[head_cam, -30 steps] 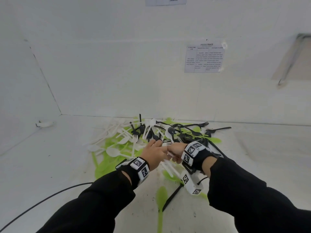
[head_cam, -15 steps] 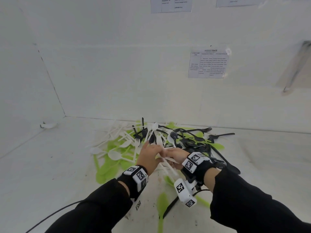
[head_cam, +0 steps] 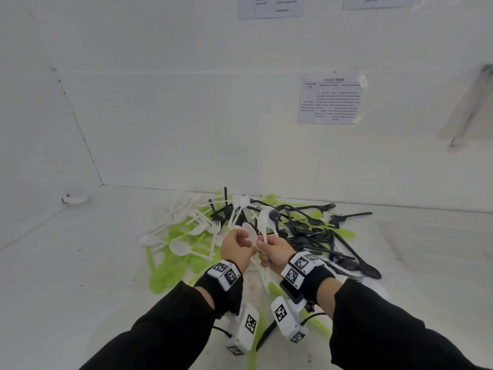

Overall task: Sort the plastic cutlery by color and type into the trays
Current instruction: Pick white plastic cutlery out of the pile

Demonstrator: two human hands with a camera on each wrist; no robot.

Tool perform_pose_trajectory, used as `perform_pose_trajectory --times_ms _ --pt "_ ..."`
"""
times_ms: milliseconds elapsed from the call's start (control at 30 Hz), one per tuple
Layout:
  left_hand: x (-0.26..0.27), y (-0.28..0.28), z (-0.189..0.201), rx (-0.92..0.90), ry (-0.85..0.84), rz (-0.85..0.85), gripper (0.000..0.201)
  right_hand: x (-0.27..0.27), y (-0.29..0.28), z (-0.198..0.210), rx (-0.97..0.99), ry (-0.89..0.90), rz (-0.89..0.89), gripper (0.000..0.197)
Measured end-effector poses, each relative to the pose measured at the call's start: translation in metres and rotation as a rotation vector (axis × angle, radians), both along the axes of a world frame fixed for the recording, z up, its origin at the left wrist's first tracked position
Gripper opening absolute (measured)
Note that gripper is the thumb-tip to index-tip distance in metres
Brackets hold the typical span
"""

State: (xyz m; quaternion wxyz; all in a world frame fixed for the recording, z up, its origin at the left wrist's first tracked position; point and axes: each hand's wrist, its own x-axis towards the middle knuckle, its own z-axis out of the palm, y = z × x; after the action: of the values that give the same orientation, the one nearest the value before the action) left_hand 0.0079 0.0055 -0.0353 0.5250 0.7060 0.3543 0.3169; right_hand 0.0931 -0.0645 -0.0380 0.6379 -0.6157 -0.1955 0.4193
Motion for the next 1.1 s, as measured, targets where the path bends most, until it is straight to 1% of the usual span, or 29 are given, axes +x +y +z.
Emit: perform_pose_trajectory --times_ms 67,133,167,200,267,300,333,367,400,467,533,600,667,733,800,867,933,967,1033,1100 --pt "0.005 0.002 0.0 -0.113 0.028 0.089 0.044 0.0 0.001 -0.002 0.031 -0.015 -0.05 0.02" --pt "0.008 0.004 -0.001 -0.297 -0.001 0.094 0.051 0.002 0.001 -0.004 0.023 -0.071 -0.069 0.021" --pt "0.01 0.005 -0.002 -0.382 -0.008 0.071 0.051 0.003 0.001 -0.005 -0.004 -0.124 -0.056 0.021" --pt "0.011 0.007 -0.005 -0.426 -0.002 0.059 0.052 0.005 0.002 -0.007 -0.048 -0.19 -0.044 0.019" --pt "0.012 0.012 -0.009 -0.463 0.032 0.059 0.056 0.01 0.003 -0.007 -0.126 -0.328 -0.088 0.015" --pt "0.012 0.014 -0.008 -0.485 0.021 0.072 0.053 0.013 0.002 -0.007 -0.143 -0.387 -0.138 0.017" --pt "0.012 0.015 -0.007 -0.516 -0.011 0.076 0.044 0.015 0.001 -0.005 -0.148 -0.432 -0.158 0.021" --pt "0.011 0.017 -0.005 -0.558 -0.052 0.063 0.033 0.014 0.0 -0.003 -0.143 -0.463 -0.132 0.023" --pt "0.01 0.017 -0.001 -0.606 -0.096 0.038 0.024 0.012 -0.001 0.0 -0.141 -0.482 -0.069 0.024" --pt "0.01 0.017 0.005 -0.673 -0.151 -0.005 0.013 0.005 -0.001 0.006 -0.167 -0.52 0.06 0.025" --pt "0.013 0.018 0.007 -0.701 -0.183 0.0 0.015 0.001 0.001 0.008 -0.164 -0.56 0.069 0.026" --pt "0.016 0.02 0.006 -0.697 -0.184 0.041 0.025 -0.002 0.002 0.007 -0.126 -0.537 0.052 0.026" --pt "0.016 0.021 0.004 -0.682 -0.173 0.071 0.031 -0.003 0.004 0.005 -0.114 -0.492 0.034 0.021" --pt "0.016 0.021 0.002 -0.676 -0.182 0.08 0.027 -0.004 0.007 0.004 -0.12 -0.463 -0.02 0.017" --pt "0.015 0.02 0.002 -0.667 -0.193 0.102 0.022 -0.002 0.01 0.005 -0.15 -0.478 -0.093 0.023" --pt "0.013 0.02 0.002 -0.683 -0.209 0.111 0.018 -0.002 0.011 0.008 -0.161 -0.467 -0.119 0.028" --pt "0.011 0.02 0.006 -0.713 -0.228 0.083 0.017 -0.005 0.012 0.01 -0.131 -0.419 -0.041 0.024" --pt "0.01 0.019 0.007 -0.72 -0.227 0.06 0.02 -0.007 0.012 0.012 -0.127 -0.429 0.022 0.021" --pt "0.01 0.017 0.009 -0.719 -0.202 0.036 0.026 -0.01 0.011 0.018 -0.146 -0.505 0.128 0.025" --pt "0.01 0.014 0.01 -0.718 -0.192 0.051 0.029 -0.011 0.011 0.024 -0.168 -0.537 0.157 0.03"
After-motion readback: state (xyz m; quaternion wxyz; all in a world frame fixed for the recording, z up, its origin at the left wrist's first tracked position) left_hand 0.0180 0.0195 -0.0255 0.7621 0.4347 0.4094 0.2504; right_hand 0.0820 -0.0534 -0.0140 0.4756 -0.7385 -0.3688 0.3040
